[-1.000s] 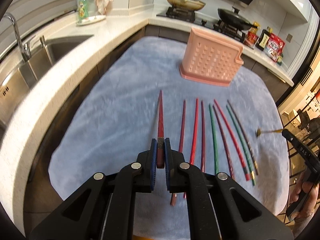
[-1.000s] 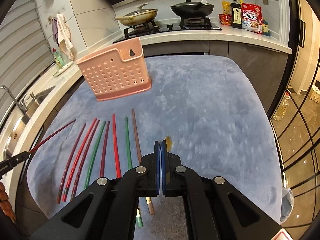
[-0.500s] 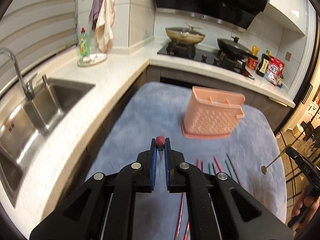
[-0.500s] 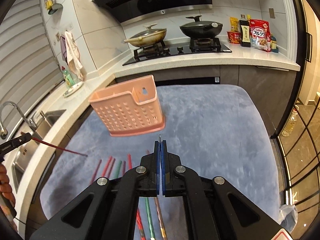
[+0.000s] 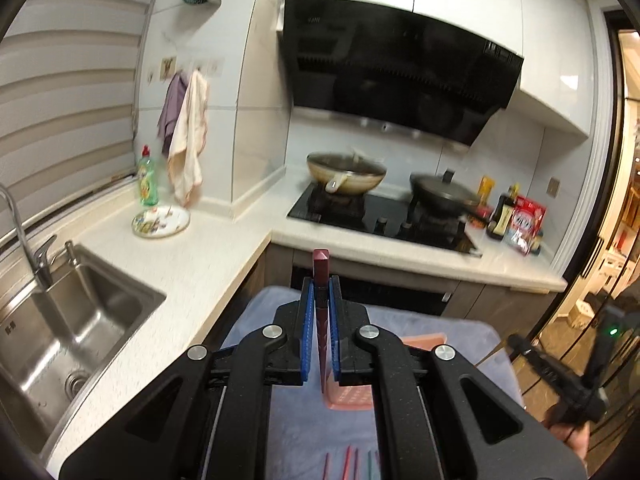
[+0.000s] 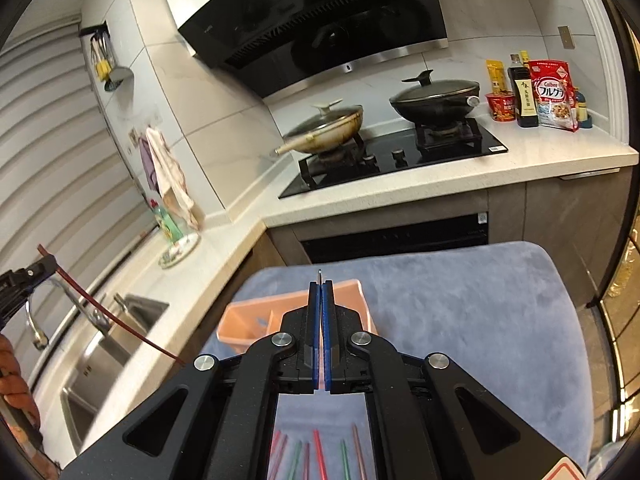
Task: Organize utensils
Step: 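Lift the chopstick and spoon and carry both toward the pink holder, then lower the spoon and chopstick into the pink holder and open both tools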
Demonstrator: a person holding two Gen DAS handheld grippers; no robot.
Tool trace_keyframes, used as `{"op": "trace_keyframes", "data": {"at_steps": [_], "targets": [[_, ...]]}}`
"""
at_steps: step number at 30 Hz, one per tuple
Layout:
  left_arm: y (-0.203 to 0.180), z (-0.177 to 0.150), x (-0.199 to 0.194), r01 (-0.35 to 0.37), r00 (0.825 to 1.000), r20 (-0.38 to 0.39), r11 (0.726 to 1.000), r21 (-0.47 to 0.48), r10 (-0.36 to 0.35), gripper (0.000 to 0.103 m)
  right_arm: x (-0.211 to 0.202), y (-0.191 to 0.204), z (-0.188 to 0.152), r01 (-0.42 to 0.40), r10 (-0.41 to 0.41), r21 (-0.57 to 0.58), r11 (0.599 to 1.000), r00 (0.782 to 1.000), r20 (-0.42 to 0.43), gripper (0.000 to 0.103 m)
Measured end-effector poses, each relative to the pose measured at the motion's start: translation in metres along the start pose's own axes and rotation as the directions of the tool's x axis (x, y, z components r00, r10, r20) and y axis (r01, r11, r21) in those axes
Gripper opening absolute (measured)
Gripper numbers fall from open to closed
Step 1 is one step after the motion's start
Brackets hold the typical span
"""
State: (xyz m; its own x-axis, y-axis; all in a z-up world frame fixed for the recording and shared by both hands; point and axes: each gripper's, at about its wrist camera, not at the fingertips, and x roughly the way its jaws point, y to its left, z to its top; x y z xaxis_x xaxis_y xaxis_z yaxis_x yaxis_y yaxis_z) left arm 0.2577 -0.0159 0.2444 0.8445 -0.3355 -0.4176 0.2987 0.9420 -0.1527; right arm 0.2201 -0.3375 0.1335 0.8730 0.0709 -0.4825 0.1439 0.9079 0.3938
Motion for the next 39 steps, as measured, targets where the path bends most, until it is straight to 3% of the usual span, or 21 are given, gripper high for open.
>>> {"op": "trace_keyframes", "data": {"at_steps": [4, 7, 21, 26, 34, 39], "targets": [[-0.014, 0.019, 0.013, 0.033, 0.999, 0.036, 0.999, -0.008, -0.033, 0.007, 0.025, -0.001, 0.014, -0.020, 0.020, 0.027, 0.999, 1.000, 0.001, 0.001], [-0.022, 0.018, 0.031, 0.044, 0.999, 0.019, 0.999, -0.006, -0.044, 0.007, 0.043, -0.004, 0.014, -0.018, 0.018, 0.037, 0.999, 1.000, -0.015, 0.001], [-0.024, -0.029, 0.108, 0.032, 0.995, -0.099, 0.999, -0.004, -0.033, 0.008, 0.098, -0.020, -0.016, 0.058, -0.058, 0.002, 0.998, 0.992, -0.110, 0.004], [-0.019, -0.037, 0.109, 0.006, 0.992, -0.123, 1.000, 0.003, -0.005, 0.009, 0.086, -0.015, -0.015, 0.071, -0.073, -0.036, 0.997, 0.994, -0.083, 0.009], [-0.016, -0.041, 0.071, -0.025, 0.994, -0.103, 0.999, 0.032, 0.029, 0.032, 0.032, -0.001, -0.014, 0.043, -0.044, -0.052, 0.998, 0.999, -0.028, 0.010], [-0.015, -0.059, 0.038, -0.036, 0.994, -0.101, 0.998, 0.056, 0.041, 0.042, -0.012, 0.005, -0.036, 0.022, -0.024, -0.063, 0.998, 1.000, -0.020, 0.020]]}}
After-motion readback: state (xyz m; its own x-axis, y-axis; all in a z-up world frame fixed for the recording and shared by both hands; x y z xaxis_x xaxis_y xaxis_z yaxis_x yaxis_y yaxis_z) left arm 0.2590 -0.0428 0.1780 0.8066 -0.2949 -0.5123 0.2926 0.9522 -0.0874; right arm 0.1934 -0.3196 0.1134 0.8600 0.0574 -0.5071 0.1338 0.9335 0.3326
